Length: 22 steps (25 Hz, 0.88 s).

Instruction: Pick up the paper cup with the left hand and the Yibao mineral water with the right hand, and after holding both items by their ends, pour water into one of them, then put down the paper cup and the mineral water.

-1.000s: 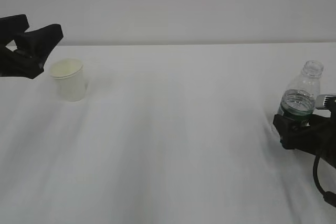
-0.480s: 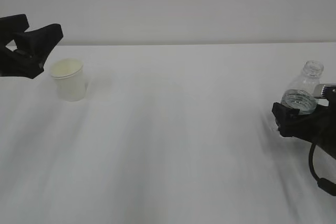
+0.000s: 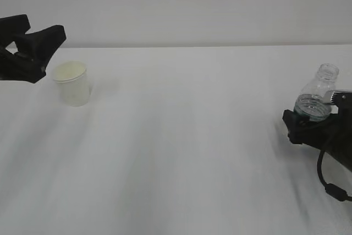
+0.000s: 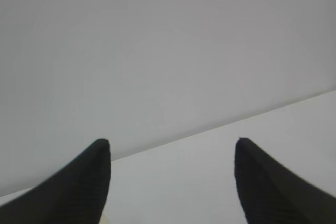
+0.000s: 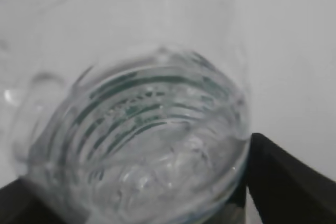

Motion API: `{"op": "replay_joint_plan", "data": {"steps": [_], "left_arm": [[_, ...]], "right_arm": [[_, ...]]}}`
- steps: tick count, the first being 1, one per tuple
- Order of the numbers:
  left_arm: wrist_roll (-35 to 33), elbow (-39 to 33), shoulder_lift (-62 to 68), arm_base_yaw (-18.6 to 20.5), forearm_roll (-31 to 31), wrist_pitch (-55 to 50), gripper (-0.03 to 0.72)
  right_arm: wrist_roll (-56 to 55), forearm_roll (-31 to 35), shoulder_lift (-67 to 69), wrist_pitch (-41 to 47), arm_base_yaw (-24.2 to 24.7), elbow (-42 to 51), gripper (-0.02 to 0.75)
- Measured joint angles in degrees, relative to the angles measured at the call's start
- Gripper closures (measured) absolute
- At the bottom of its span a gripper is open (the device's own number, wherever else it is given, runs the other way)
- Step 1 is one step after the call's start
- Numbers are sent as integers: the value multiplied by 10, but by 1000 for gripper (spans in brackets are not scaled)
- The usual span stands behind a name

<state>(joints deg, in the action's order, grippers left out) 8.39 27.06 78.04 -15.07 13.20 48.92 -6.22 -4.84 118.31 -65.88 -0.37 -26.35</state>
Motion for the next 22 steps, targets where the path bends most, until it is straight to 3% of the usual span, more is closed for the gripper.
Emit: {"op": "replay_joint_plan", "data": {"steps": [16, 22], "left_arm": [[-13, 0, 0, 0, 0, 1, 159], [-14, 0, 0, 0, 0, 2, 159]], "right_arm": [[-2, 4, 0, 0, 0, -10, 57], [-2, 4, 0, 0, 0, -10, 118]]}}
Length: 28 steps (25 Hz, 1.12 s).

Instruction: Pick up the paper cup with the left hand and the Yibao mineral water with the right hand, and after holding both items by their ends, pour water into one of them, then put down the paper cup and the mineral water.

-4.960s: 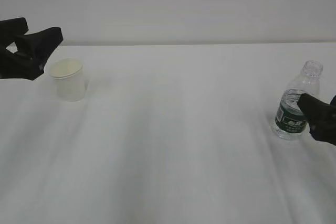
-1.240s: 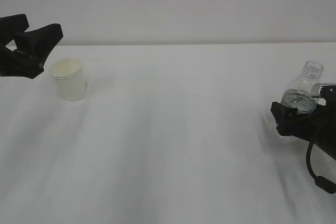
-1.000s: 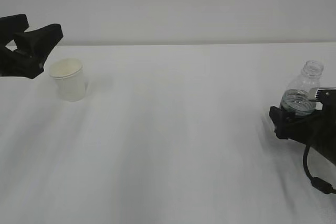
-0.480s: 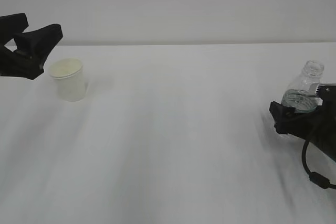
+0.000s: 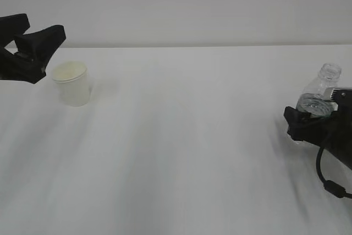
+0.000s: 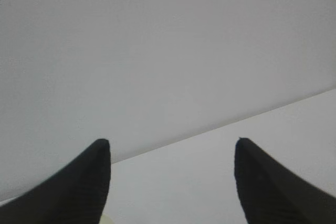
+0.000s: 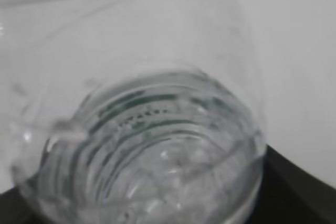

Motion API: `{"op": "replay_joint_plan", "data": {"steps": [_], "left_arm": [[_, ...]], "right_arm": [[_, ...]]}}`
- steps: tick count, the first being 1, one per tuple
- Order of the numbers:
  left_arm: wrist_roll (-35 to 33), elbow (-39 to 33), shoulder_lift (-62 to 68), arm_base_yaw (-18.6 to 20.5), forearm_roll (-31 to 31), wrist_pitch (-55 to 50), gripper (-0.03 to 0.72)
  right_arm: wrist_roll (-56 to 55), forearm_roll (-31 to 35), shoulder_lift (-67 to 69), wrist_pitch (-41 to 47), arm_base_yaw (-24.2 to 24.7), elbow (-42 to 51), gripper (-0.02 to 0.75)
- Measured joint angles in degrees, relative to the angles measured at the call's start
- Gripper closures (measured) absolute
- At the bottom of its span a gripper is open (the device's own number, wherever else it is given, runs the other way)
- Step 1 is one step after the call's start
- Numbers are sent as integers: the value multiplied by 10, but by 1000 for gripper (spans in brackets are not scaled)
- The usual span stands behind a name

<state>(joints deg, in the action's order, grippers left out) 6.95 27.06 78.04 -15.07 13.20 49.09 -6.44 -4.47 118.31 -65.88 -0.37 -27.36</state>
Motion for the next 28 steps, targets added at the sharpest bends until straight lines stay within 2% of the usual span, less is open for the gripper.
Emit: {"op": "replay_joint_plan", "data": {"steps": [4, 16, 21, 28], "left_arm": [[0, 0, 0, 0, 0, 4, 159], [0, 0, 0, 0, 0, 12, 159], [0, 0, 0, 0, 0, 13, 159], [0, 0, 0, 0, 0, 13, 159]], "right_arm": [[0, 2, 0, 0, 0, 0, 165], [0, 4, 0, 0, 0, 0, 179], [0, -2, 0, 0, 0, 0, 220], [16, -16, 1, 0, 0, 0, 227]]}}
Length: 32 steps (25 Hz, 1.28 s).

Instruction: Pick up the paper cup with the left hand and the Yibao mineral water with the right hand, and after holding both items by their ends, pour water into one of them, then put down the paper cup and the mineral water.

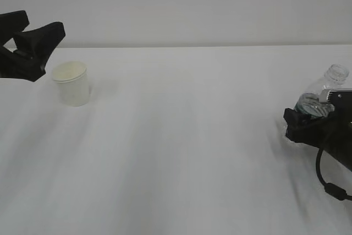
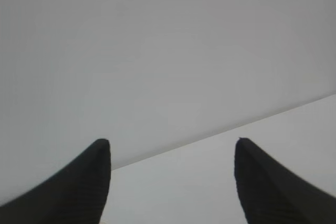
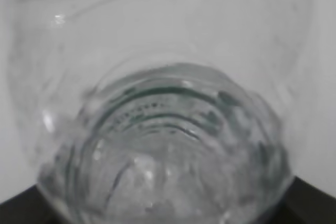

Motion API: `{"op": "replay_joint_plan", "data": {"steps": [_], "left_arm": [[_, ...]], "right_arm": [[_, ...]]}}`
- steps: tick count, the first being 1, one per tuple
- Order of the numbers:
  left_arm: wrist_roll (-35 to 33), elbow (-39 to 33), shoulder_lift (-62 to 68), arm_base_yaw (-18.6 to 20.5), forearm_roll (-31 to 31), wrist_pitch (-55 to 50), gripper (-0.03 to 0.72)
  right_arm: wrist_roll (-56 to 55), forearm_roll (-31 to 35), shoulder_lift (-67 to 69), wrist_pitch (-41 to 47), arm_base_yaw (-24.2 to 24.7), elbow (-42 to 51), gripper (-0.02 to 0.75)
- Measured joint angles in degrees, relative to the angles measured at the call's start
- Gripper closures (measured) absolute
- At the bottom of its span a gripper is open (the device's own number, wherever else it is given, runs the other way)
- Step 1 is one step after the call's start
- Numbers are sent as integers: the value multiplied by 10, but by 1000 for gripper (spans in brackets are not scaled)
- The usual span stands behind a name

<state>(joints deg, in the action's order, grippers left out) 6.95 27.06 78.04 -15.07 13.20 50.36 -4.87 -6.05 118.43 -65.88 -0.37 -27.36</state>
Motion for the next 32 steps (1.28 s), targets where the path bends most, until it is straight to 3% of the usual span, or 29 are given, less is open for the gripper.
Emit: {"op": "replay_joint_plan", "data": {"steps": [12, 32], "left_arm": [[0, 0, 0, 0, 0, 0, 159], [0, 0, 0, 0, 0, 0, 159]], "right_arm": [[81, 0, 0, -4, 0, 7, 228], [93, 4, -17, 13, 0, 16, 271]]}}
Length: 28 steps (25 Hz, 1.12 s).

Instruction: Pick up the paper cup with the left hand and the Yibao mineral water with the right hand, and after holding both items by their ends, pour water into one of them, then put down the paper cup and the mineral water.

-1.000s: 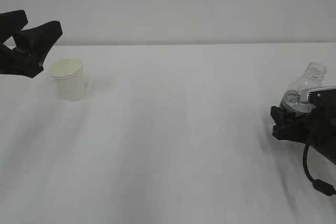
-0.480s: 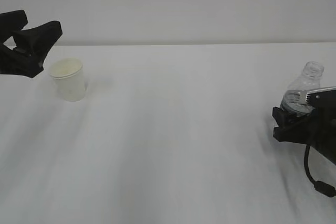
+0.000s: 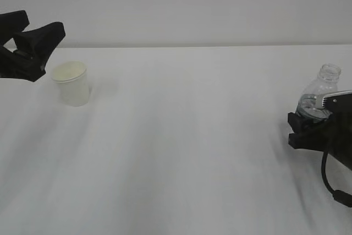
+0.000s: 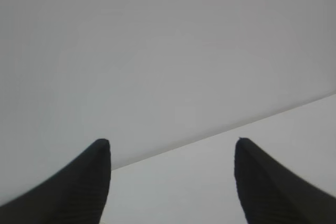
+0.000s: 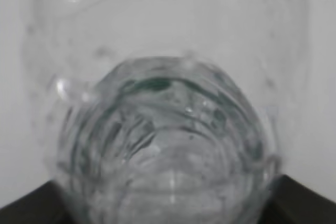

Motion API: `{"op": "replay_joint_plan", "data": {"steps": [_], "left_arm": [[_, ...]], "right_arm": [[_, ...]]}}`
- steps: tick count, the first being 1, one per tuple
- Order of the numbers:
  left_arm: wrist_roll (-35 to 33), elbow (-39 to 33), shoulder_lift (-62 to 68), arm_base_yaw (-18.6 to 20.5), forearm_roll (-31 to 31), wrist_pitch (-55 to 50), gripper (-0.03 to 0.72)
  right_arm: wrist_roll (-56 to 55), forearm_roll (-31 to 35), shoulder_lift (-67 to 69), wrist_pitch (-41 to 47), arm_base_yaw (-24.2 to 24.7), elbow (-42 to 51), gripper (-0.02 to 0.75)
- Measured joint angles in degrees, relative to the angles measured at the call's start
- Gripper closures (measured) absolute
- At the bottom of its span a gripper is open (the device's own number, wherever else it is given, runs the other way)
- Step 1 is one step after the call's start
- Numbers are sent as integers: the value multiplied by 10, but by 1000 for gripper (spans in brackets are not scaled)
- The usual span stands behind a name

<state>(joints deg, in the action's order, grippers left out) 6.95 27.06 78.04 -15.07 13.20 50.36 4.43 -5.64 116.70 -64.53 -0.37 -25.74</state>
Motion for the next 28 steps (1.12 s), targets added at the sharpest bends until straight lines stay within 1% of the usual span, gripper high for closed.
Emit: {"op": "replay_joint_plan", "data": {"steps": [5, 17, 28], "left_arm": [[0, 0, 0, 0, 0, 0, 159], [0, 0, 0, 0, 0, -1, 159], [0, 0, 6, 0, -5, -51, 159]], "right_arm": [[0, 0, -13, 2, 0, 9, 271], [-1, -5, -111, 3, 0, 62, 272], [-17, -16, -133, 5, 0, 88, 272]]}}
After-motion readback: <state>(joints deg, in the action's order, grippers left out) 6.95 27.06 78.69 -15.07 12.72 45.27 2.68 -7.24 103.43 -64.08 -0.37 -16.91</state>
